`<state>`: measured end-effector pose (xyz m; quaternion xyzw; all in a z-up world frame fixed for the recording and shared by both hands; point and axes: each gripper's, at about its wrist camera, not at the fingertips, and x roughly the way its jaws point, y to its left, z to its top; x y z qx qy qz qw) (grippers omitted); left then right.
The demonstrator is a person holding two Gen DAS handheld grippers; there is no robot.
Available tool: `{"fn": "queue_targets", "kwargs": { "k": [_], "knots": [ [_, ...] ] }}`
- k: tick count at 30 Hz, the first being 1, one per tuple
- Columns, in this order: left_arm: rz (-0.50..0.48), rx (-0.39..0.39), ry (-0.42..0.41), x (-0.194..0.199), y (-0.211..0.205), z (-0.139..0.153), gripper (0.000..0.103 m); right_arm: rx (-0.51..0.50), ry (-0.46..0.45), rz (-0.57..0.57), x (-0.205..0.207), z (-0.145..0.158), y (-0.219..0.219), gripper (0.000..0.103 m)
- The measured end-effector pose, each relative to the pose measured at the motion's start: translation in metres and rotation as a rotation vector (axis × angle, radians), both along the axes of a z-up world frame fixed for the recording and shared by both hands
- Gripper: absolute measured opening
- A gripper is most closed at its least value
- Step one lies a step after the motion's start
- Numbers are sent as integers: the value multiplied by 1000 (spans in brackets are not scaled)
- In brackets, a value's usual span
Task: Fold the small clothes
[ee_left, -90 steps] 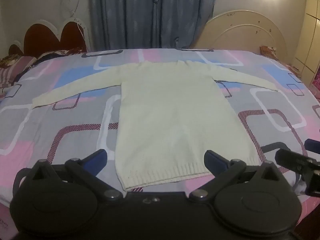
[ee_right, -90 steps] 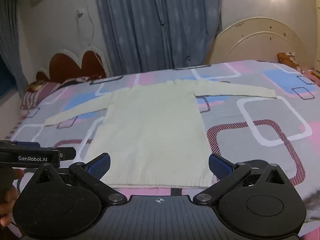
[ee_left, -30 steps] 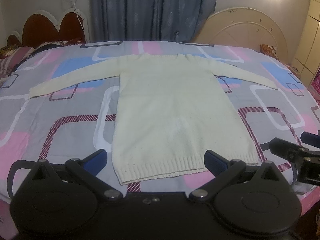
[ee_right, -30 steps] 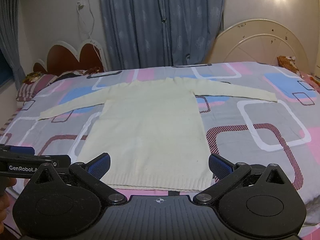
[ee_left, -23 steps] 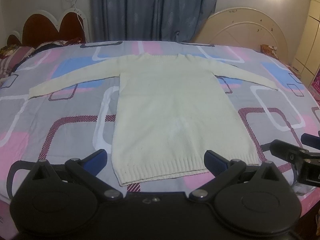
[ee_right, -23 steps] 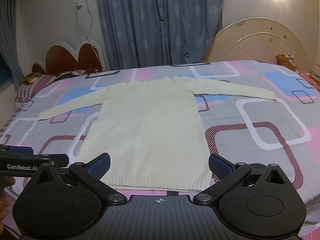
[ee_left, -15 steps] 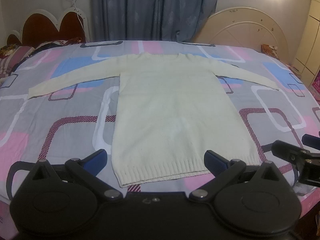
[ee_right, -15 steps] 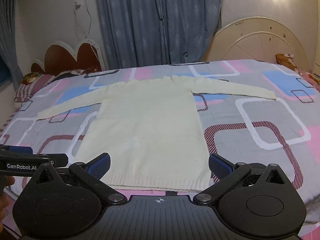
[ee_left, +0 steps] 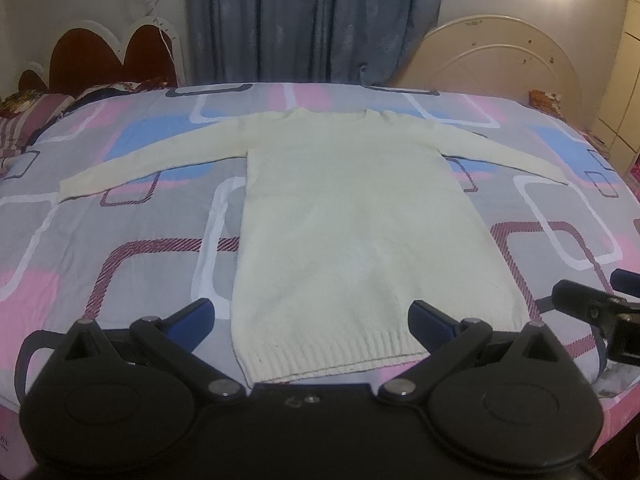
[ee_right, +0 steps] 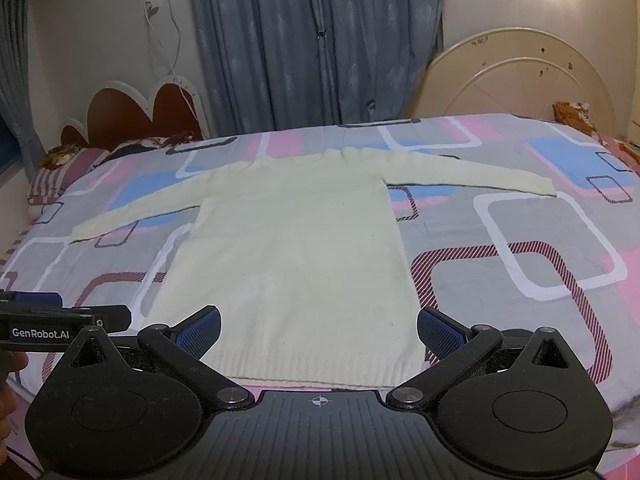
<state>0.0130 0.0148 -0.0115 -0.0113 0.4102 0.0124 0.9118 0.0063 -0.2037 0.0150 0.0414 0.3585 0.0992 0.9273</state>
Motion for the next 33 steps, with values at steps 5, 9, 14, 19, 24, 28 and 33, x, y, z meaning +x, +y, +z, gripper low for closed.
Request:
{"fn": "queue_targets", "kwargs": {
  "k": [5, 9, 14, 19, 24, 28, 33],
  "knots": [
    [15, -1, 2, 11, 4, -3, 103, -9, 7, -5, 10, -2, 2, 103],
    [19, 2, 6, 23, 5, -6, 103, -19, 15, -9, 20, -6, 1, 103],
    [16, -1, 16, 41, 6, -11, 103, -22, 27, -22, 40, -11, -2, 103],
    [21, -6, 20, 64, 7, -16, 103, -19, 43, -35, 66, -18, -7, 103],
    [33, -15, 13, 91, 8, -19, 103, -26, 61, -56, 98, -27, -18, 103],
    [51, -32, 10, 114, 11, -21, 103, -16, 80, -71, 128, -33, -31, 103],
    [69, -45, -2, 145, 11, -28, 103, -22, 86, -91, 163, -41, -51, 103]
  ]
}}
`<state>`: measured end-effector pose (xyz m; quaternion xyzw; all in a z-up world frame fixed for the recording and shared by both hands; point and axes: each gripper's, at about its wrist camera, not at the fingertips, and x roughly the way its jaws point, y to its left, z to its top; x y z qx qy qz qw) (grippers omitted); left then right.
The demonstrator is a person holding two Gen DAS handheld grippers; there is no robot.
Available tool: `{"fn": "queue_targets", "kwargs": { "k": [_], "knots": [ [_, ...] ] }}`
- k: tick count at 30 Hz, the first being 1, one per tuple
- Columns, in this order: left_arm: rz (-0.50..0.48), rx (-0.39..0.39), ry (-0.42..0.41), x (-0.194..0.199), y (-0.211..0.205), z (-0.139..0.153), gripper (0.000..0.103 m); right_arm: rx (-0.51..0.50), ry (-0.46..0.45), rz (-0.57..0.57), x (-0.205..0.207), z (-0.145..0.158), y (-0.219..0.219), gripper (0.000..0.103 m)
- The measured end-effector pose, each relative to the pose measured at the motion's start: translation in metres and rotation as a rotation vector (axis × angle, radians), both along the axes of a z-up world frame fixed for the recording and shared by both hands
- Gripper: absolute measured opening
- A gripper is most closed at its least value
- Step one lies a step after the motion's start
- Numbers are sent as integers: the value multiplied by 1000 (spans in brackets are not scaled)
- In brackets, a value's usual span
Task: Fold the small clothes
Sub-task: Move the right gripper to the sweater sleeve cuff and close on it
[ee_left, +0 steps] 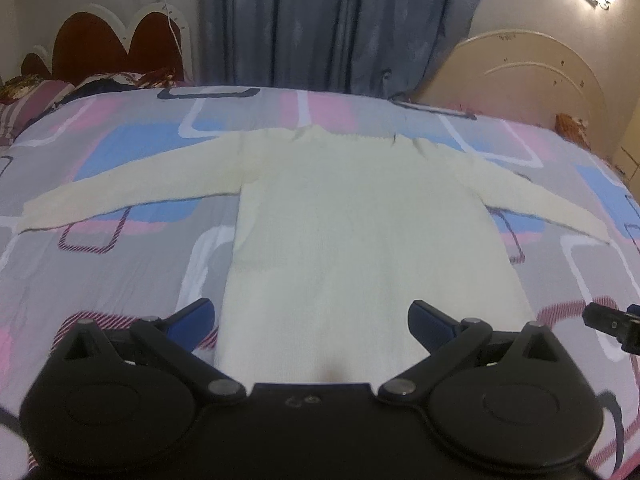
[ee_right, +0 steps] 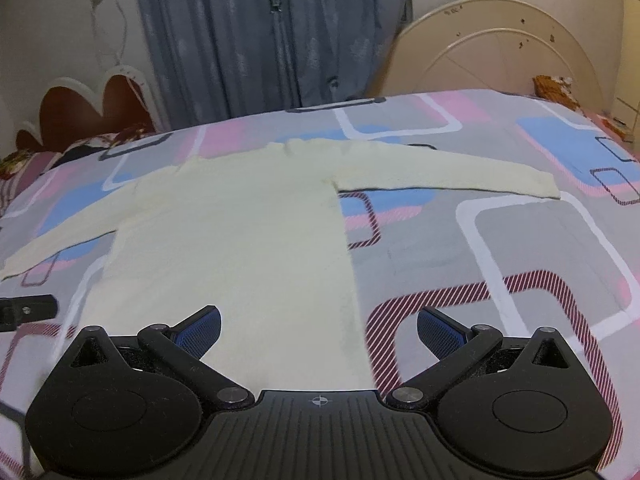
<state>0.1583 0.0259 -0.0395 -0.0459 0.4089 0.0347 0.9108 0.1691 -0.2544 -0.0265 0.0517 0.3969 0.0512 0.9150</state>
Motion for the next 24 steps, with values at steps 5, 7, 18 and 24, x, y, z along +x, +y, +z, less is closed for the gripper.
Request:
{"fn": "queue_targets", "kwargs": {
  "k": [5, 7, 18, 24],
  "knots": [
    [24, 7, 5, 33, -3, -12, 103, -6, -6, -32, 35, -11, -24, 103],
    [27, -5, 2, 45, -5, -17, 103, 7, -3, -64, 49, -17, -36, 103],
    [20, 16, 1, 115, -24, -49, 103, 40, 19, -230, 124, -62, -120, 103],
    [19, 61, 17, 145, -33, -67, 102, 33, 39, -332, 164, -88, -170, 102]
  ]
}}
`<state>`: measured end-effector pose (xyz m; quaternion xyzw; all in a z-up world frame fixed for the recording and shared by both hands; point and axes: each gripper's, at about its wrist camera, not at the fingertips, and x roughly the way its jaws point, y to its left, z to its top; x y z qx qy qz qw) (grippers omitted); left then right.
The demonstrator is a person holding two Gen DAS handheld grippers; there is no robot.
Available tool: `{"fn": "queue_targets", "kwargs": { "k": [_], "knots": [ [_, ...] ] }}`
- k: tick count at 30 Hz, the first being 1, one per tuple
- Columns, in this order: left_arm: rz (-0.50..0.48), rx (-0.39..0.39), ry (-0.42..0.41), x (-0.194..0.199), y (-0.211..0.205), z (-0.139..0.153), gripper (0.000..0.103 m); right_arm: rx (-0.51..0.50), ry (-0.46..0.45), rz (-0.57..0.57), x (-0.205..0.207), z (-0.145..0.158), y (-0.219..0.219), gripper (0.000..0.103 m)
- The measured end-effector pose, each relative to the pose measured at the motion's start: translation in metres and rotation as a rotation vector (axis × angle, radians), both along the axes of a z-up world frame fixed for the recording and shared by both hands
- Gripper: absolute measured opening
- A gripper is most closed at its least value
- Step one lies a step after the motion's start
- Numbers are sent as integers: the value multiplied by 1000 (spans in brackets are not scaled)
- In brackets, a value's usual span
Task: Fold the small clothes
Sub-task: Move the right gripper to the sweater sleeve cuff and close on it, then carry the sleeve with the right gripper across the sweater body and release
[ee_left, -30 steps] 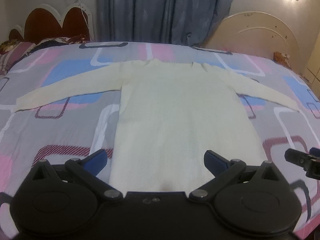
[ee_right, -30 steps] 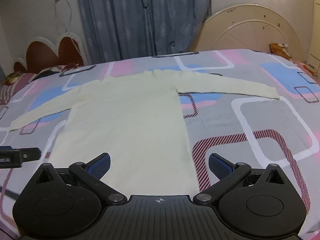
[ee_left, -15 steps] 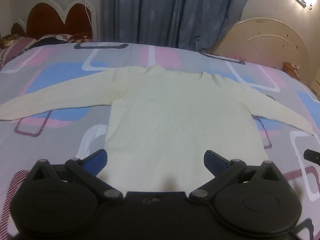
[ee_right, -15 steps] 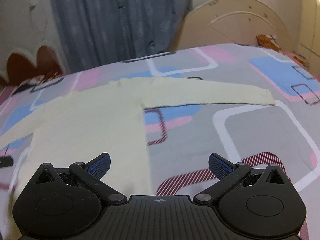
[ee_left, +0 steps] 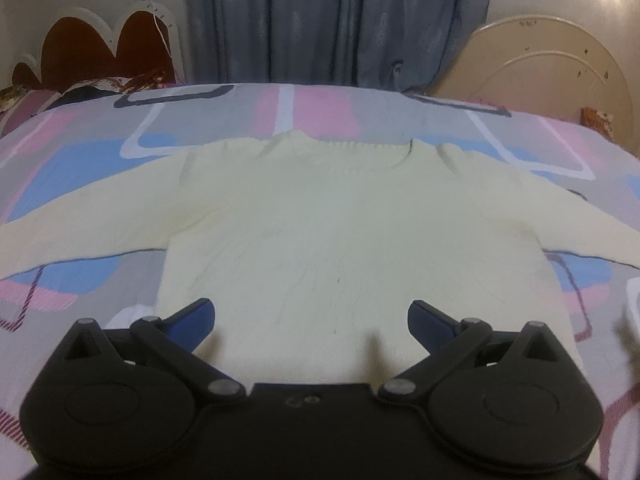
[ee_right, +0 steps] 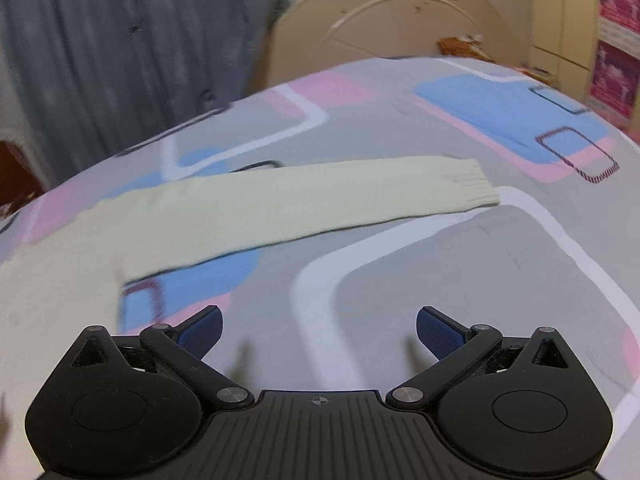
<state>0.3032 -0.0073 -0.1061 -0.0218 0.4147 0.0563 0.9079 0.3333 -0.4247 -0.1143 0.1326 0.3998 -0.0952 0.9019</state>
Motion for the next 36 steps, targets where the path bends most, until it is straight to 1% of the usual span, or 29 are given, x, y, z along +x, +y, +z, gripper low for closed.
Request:
{"fn": "queue_targets", "kwargs": {
  "k": [4, 5, 6, 7, 8, 10, 17, 18, 19, 21, 22, 23, 24, 26, 28, 32, 36],
  "knots": [
    [-13, 33, -4, 14, -6, -8, 102, 37, 9, -56, 24, -14, -30, 102],
    [-16, 41, -1, 18, -7, -10, 102, 34, 11, -69, 29, -17, -35, 95],
    [-17, 45, 3, 21, -7, -12, 102, 31, 16, -83, 36, -20, -40, 77],
    [-17, 48, 6, 23, -7, -14, 102, 26, 26, -102, 42, -23, -45, 70],
    [-16, 50, 9, 26, -7, -16, 102, 30, 29, -120, 47, -26, -51, 68],
    [-14, 51, 15, 30, -7, -18, 102, 45, 19, -142, 55, -28, -60, 68],
    [-3, 58, 30, 38, -4, -23, 100, 61, -31, -162, 78, -30, -73, 67],
    [0, 56, 34, 39, -3, -23, 100, 56, -39, -167, 81, -30, -75, 59],
    [2, 51, 37, 40, -2, -23, 100, 51, -44, -170, 84, -30, -76, 52],
    [5, 43, 38, 41, -1, -24, 99, 64, -63, -177, 87, -31, -80, 26],
    [6, 40, 39, 41, 0, -24, 98, 79, -74, -182, 87, -31, -83, 21],
    [6, 35, 40, 41, 1, -23, 97, 95, -87, -191, 86, -31, -86, 11],
    [6, 29, 41, 41, 2, -23, 96, 100, -97, -195, 86, -30, -87, 7],
    [6, 19, 43, 41, 3, -23, 91, 97, -117, -185, 85, -28, -86, 3],
    [8, 18, 46, 42, 4, -23, 90, 87, -144, -165, 85, -22, -82, 3],
    [33, 64, 41, 45, 6, -21, 91, 84, -211, -108, 89, -6, -67, 2],
    [51, 45, 40, 45, 15, -15, 91, 79, -268, -21, 97, 11, -36, 2]
  ]
}}
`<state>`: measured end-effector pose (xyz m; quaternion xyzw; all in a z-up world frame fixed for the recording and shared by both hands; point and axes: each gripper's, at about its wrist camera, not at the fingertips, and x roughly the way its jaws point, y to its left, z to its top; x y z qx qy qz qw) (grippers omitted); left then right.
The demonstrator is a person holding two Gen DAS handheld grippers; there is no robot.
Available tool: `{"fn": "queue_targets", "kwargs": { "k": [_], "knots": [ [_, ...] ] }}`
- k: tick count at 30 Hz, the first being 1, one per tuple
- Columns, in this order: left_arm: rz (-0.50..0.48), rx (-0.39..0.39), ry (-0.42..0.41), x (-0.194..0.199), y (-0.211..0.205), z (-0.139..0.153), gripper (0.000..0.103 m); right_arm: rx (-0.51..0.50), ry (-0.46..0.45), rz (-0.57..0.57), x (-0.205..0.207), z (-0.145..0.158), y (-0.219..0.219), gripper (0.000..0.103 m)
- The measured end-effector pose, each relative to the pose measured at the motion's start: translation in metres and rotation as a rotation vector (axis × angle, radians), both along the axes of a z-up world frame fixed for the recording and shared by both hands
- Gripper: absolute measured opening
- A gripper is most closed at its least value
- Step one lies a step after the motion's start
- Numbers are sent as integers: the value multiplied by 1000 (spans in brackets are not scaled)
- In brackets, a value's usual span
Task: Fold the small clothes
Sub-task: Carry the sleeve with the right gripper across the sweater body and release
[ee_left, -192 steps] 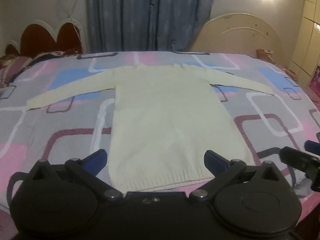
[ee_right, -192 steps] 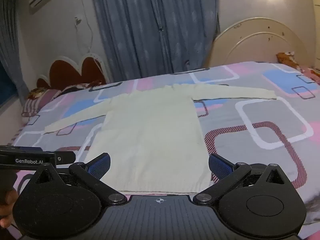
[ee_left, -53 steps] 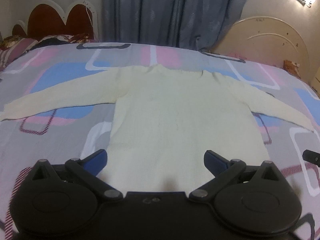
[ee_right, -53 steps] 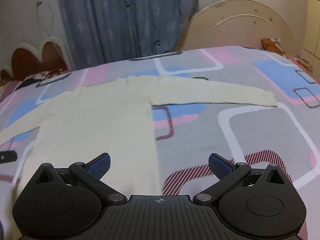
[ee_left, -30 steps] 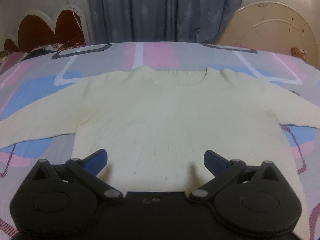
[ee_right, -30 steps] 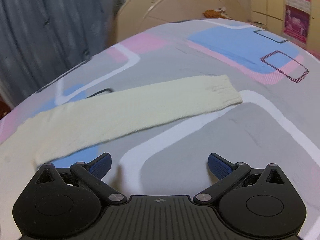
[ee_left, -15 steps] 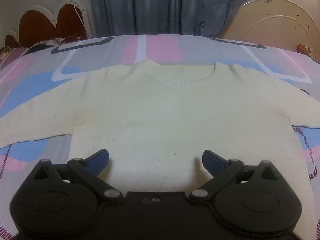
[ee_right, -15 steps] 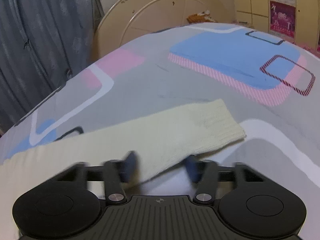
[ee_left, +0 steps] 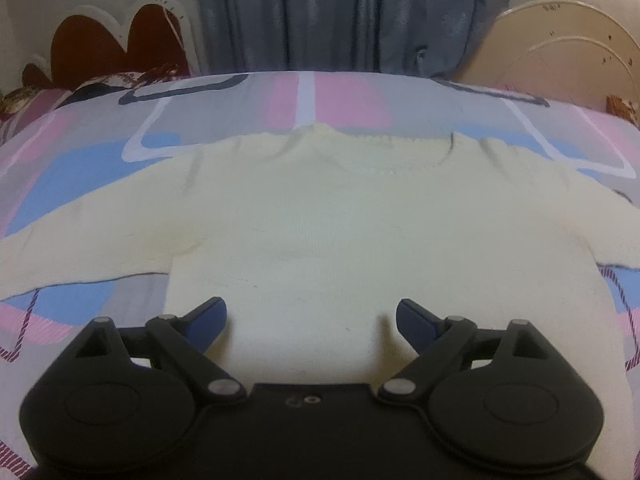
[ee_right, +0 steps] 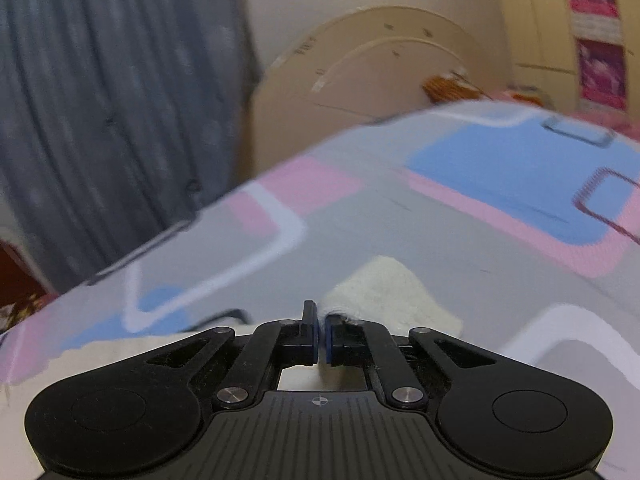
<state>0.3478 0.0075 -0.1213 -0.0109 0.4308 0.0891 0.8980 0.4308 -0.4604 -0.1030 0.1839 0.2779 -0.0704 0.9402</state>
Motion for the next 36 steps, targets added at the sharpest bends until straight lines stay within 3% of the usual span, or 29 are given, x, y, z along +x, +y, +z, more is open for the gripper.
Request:
{"fn": "queue_targets", "kwargs": {
  "k": [10, 16, 20, 22, 23, 24, 27, 32, 36],
  "knots": [
    [71, -33, -47, -6, 44, 17, 97, -18, -86, 372, 20, 28, 163, 2],
    [65, -45, -52, 3, 73, 12, 99, -94, -24, 615, 6, 2, 280, 3],
    [45, -74, -53, 11, 87, 9, 98, -239, 22, 724, -8, -17, 340, 3],
    [34, -64, -62, 13, 90, 8, 98, -324, 21, 757, -16, -23, 361, 21],
    [26, -59, -66, 13, 91, 9, 98, -344, 9, 782, -19, -24, 369, 50],
    [20, -54, -71, 14, 93, 9, 98, -376, -16, 811, -24, -24, 378, 68],
    [16, -51, -75, 15, 98, 8, 98, -592, -47, 920, -42, -32, 406, 70],
    [32, -58, -70, 13, 108, 3, 98, -508, 2, 993, -44, -36, 398, 70],
    [36, -91, -59, 12, 113, 3, 98, -597, -29, 1094, -59, -43, 416, 70]
  ]
}}
